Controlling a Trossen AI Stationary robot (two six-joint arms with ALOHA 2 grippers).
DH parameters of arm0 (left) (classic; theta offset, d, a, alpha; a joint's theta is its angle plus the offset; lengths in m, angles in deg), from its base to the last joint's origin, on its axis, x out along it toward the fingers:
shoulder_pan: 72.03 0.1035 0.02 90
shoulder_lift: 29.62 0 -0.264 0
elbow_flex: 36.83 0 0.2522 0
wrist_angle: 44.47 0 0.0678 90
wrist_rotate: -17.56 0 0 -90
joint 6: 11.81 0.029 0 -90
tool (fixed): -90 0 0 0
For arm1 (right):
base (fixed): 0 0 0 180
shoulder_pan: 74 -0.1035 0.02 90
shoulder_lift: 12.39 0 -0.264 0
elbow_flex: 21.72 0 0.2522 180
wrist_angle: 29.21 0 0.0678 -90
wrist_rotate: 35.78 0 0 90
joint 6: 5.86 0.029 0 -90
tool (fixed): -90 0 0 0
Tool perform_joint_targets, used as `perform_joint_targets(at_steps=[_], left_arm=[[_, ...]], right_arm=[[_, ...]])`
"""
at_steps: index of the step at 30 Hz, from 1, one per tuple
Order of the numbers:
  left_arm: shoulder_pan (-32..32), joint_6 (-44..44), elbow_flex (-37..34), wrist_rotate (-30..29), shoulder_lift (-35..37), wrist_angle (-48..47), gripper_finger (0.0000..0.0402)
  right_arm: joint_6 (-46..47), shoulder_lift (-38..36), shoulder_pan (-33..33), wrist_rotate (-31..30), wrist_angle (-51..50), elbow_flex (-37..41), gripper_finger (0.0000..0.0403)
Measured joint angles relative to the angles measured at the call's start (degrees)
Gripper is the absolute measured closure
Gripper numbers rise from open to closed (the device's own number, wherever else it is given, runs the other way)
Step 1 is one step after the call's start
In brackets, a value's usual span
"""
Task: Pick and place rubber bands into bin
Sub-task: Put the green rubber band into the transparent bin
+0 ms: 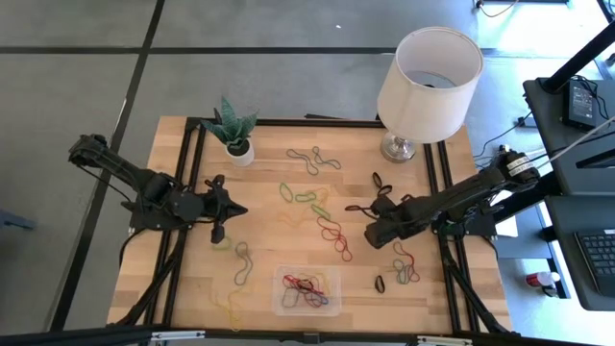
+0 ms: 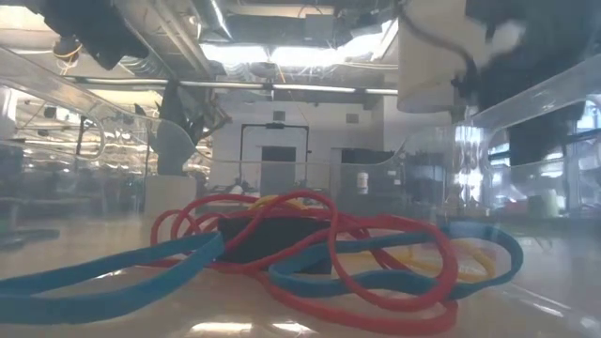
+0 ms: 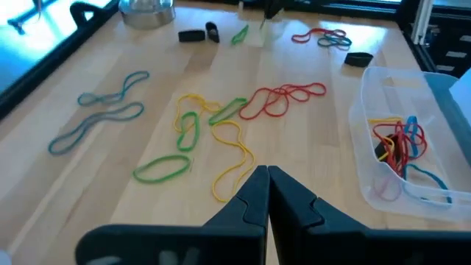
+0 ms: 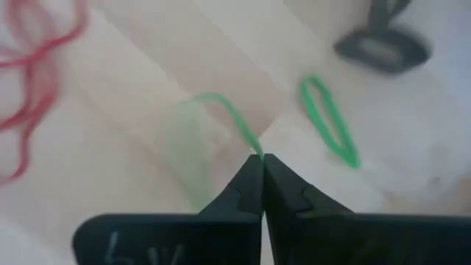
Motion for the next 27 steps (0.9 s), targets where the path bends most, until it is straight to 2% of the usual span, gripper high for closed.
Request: perform_joint_targets(at_steps=[7, 12, 17, 23, 27], left_arm=[[0.0, 5.3, 0.0, 0.0, 0.0, -0.1, 0.04], [0.0, 9.1, 0.0, 1.6, 2.0, -1.1, 0.04], [-0.1, 9.3, 0.0, 4.7, 4.7, -3.9, 0.04], [-0.1, 9.9, 0.0, 7.6, 5.9, -5.9, 0.04], [-0.1, 10.6, 0.0, 10.4, 5.8, -6.1, 0.04]], right_arm=[[-0.1, 5.3, -3.6, -5.1, -9.2, -17.1, 0.0401], [-0.1, 16.5, -5.0, -5.5, -15.3, -32.3, 0.0402], [-0.1, 28.7, -6.0, -5.5, -18.7, -48.8, 0.0403], [0.2, 40.5, -7.1, -4.2, -22.0, -66.9, 0.0403], [1.7, 46.8, -7.7, 0.7, -24.6, -75.5, 0.0403]])
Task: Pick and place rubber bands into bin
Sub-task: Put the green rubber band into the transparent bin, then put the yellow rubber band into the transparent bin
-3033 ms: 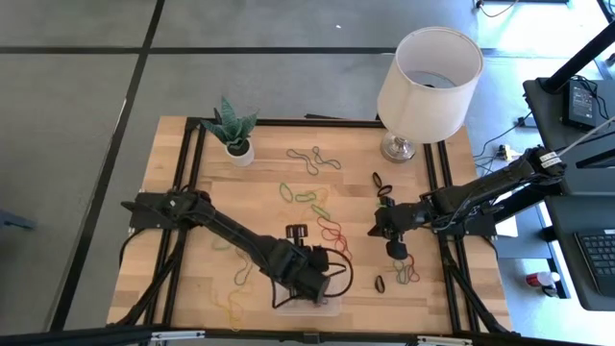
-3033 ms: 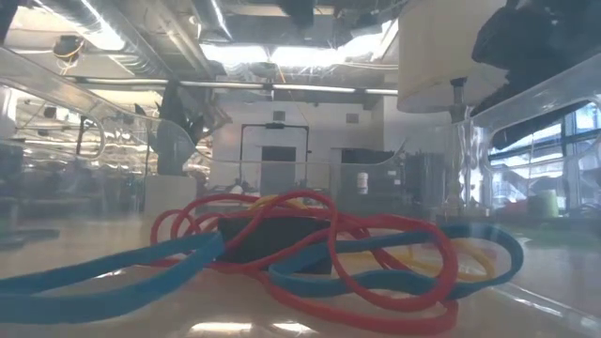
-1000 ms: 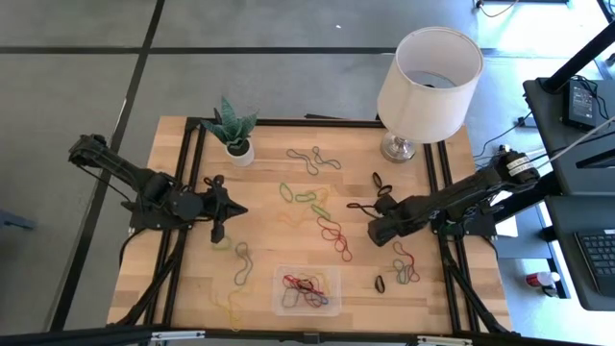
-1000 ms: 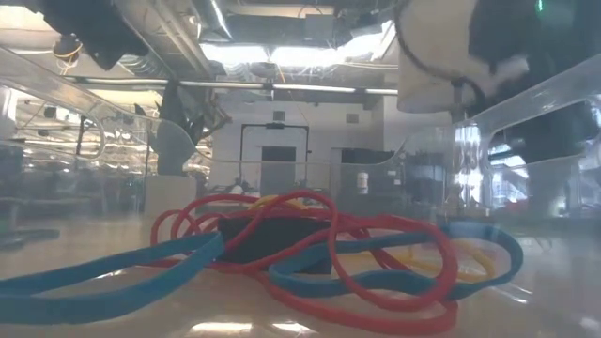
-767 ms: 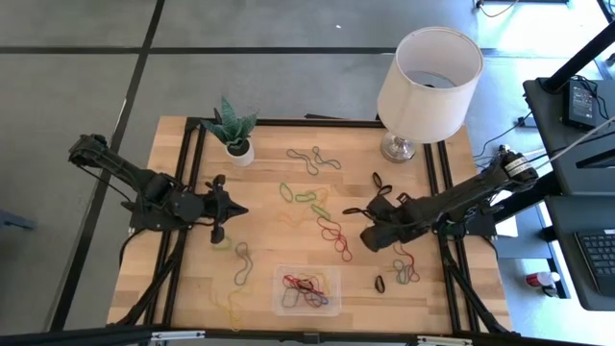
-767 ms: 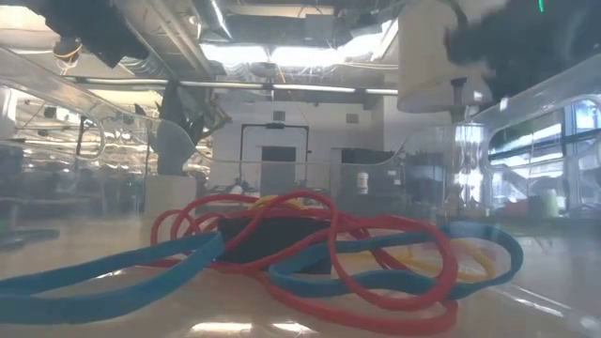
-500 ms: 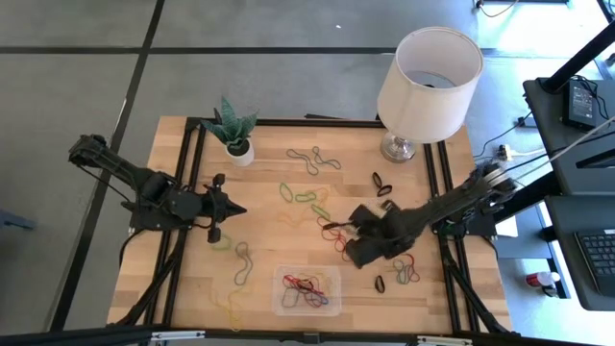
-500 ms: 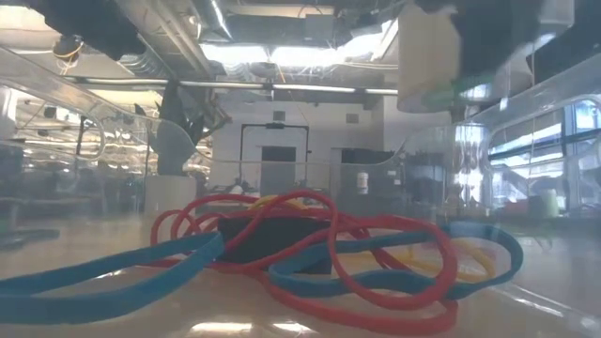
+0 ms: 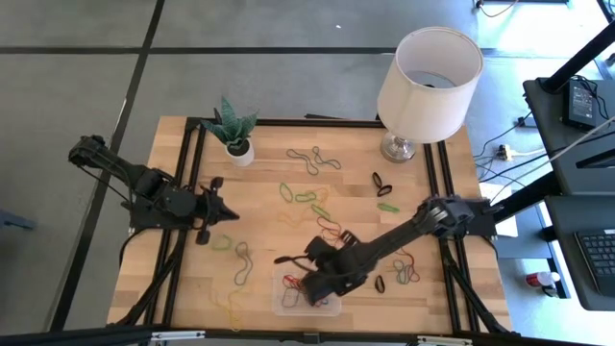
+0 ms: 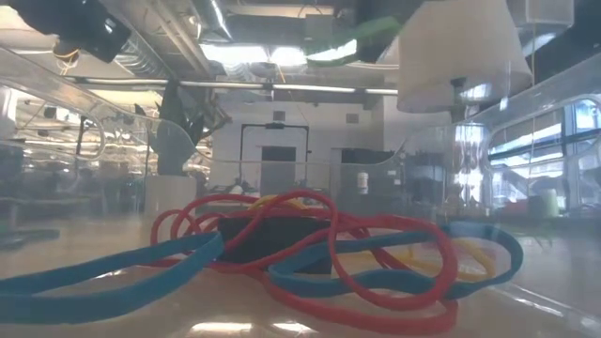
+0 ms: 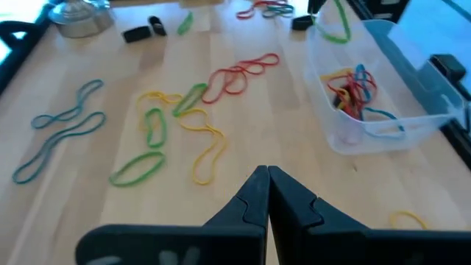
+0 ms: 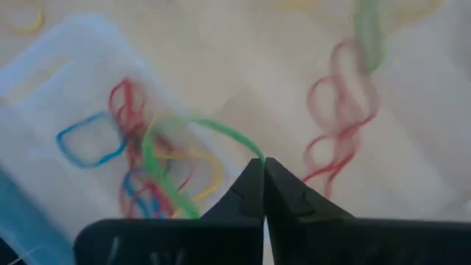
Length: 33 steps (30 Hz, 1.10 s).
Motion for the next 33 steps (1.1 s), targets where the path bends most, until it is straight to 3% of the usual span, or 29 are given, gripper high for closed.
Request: perform_joint_targets(at_steps=[9, 17, 33], left_arm=[[0.0, 0.0, 0.0, 2.5, -0.1, 0.0, 0.04], [0.0, 0.9, 0.0, 2.5, -0.1, 0.0, 0.04], [0.0, 1.0, 0.0, 3.4, -0.1, -0.3, 0.04]], right_arm=[[5.8, 7.9, -2.1, 8.3, -1.6, -5.8, 0.0403], [5.8, 9.5, -2.6, 8.2, -1.5, -5.5, 0.039], [5.7, 9.6, -2.6, 8.2, -1.9, -5.4, 0.0306]])
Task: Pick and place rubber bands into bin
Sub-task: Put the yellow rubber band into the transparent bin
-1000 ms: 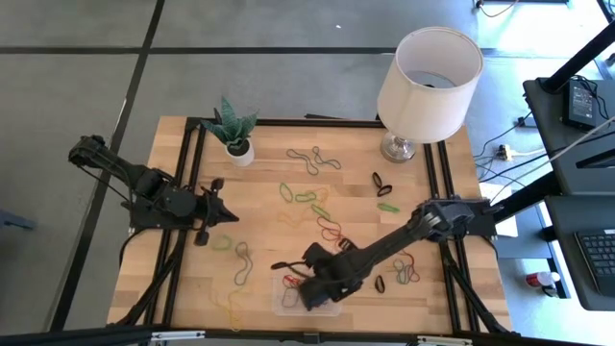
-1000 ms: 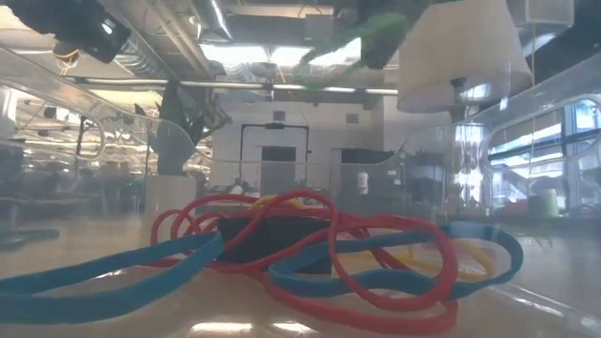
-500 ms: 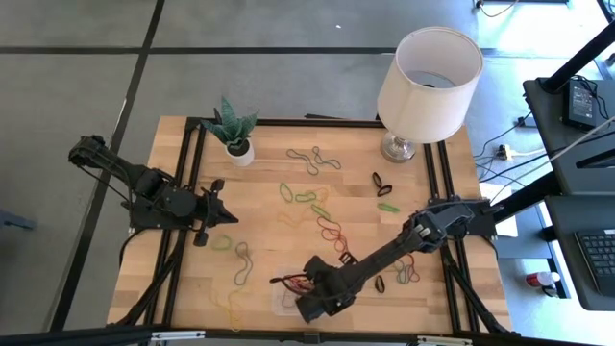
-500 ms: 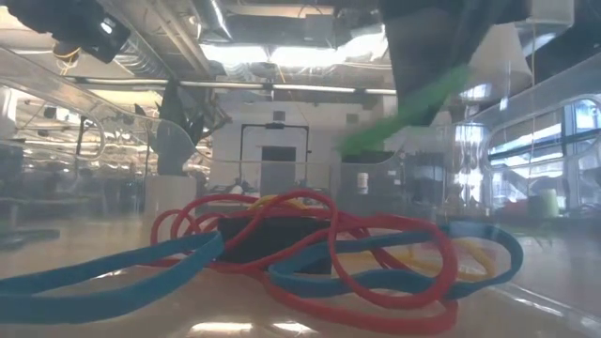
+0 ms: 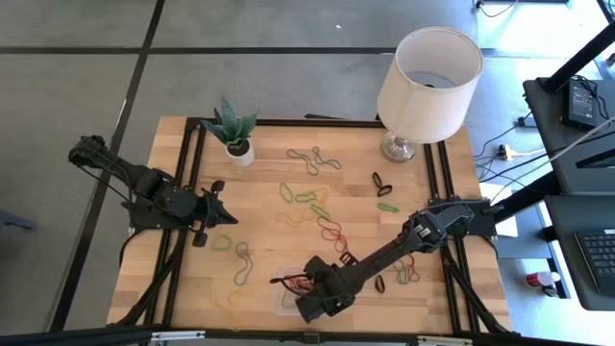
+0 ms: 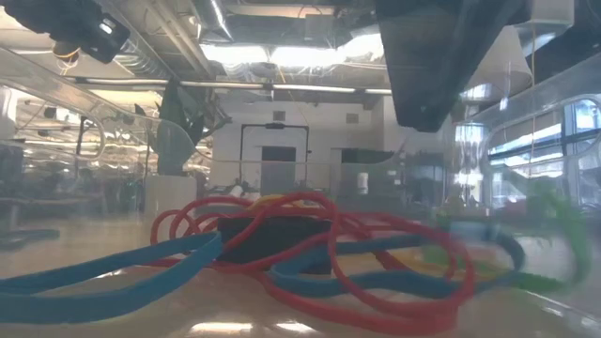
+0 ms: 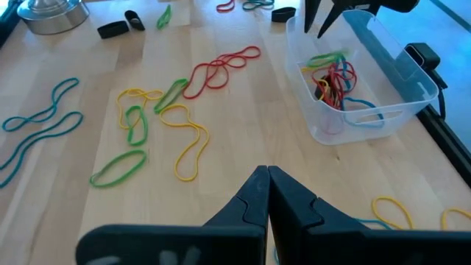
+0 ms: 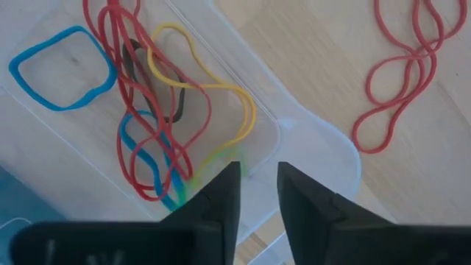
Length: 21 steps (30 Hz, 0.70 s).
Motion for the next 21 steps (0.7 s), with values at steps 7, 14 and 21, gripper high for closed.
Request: perform_joint_targets(at_steps=[7, 14, 21], left_arm=[[0.0, 0.0, 0.0, 0.0, 0.0, 0.0, 0.04], [0.0, -0.1, 0.0, -0.6, 0.0, 0.0, 0.04], [0.0, -1.2, 0.0, -0.7, -0.1, 0.1, 0.04]], right_arm=[[-1.6, -0.4, 0.0, -2.8, 0.3, -1.3, 0.0314], [-9.0, -0.6, 0.4, -4.9, 0.7, -2.0, 0.0395], [-17.5, -2.8, 2.1, -8.3, 1.3, -1.7, 0.04]])
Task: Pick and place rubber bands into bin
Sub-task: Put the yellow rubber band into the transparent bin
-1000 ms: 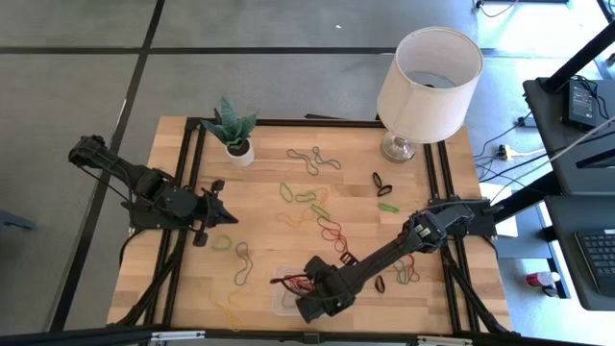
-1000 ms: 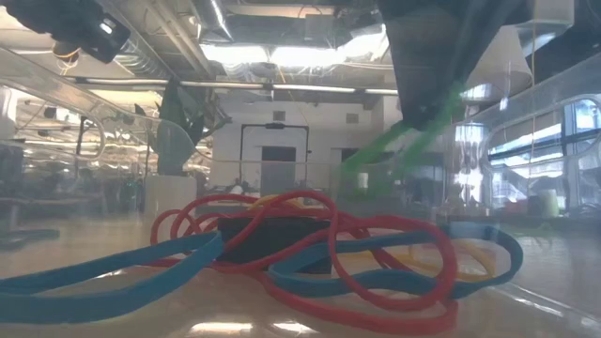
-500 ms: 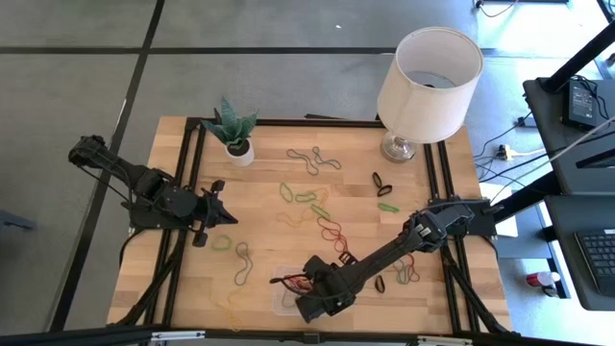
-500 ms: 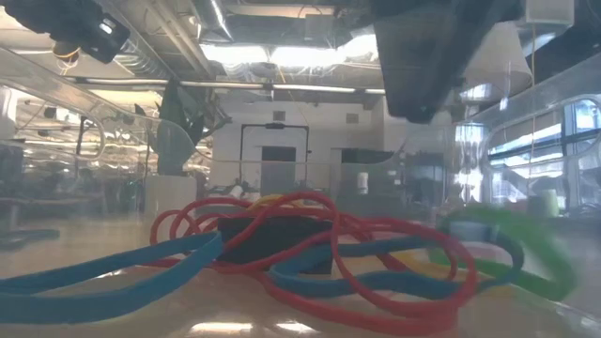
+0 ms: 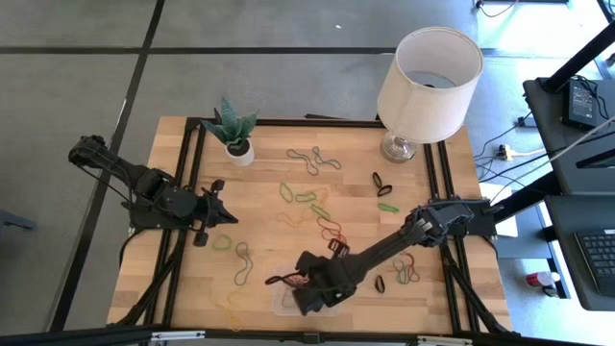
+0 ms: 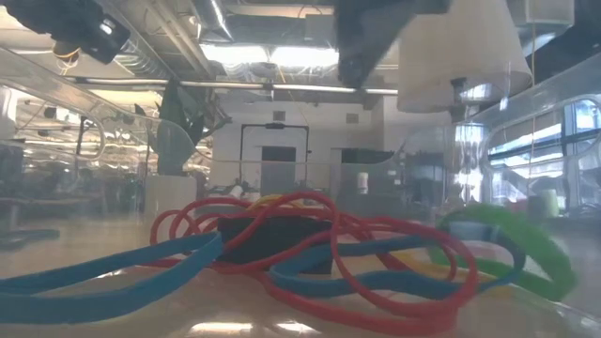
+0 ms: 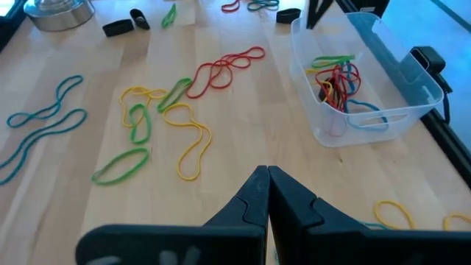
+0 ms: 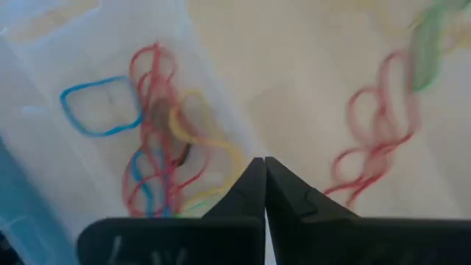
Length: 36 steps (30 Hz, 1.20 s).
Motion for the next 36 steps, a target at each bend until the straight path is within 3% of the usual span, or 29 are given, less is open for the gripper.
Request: perform_joint_targets(at_steps=[7, 10, 14, 22, 28, 36], left_arm=[[0.0, -0.4, 0.0, -0.8, -1.6, 2.3, 0.04], [0.0, -0.4, 0.1, -1.0, -3.4, 4.8, 0.04], [0.0, -2.6, 0.6, -1.1, -7.6, 6.3, 0.04], [-2.5, -9.8, 8.9, -3.7, -21.3, 3.6, 0.04], [-6.3, -18.8, 17.9, -4.1, -32.5, -6.8, 0.04], [-9.9, -32.9, 28.5, -3.3, -46.0, -17.9, 0.04]], right_arm=[[-8.3, -6.6, 1.5, -5.7, -0.1, 8.0, 0.0401], [-9.7, -13.0, 1.9, -5.7, 5.1, 19.3, 0.0401], [-9.5, -26.8, 1.9, -5.7, 20.8, 40.3, 0.0402], [-5.9, -54.5, 0.8, -5.7, 46.1, 76.7, 0.0402], [-5.6, -68.6, 0.5, -5.7, 56.0, 93.9, 0.0398], [-9.7, -80.5, 0.5, -5.7, 68.6, 109.9, 0.0401]])
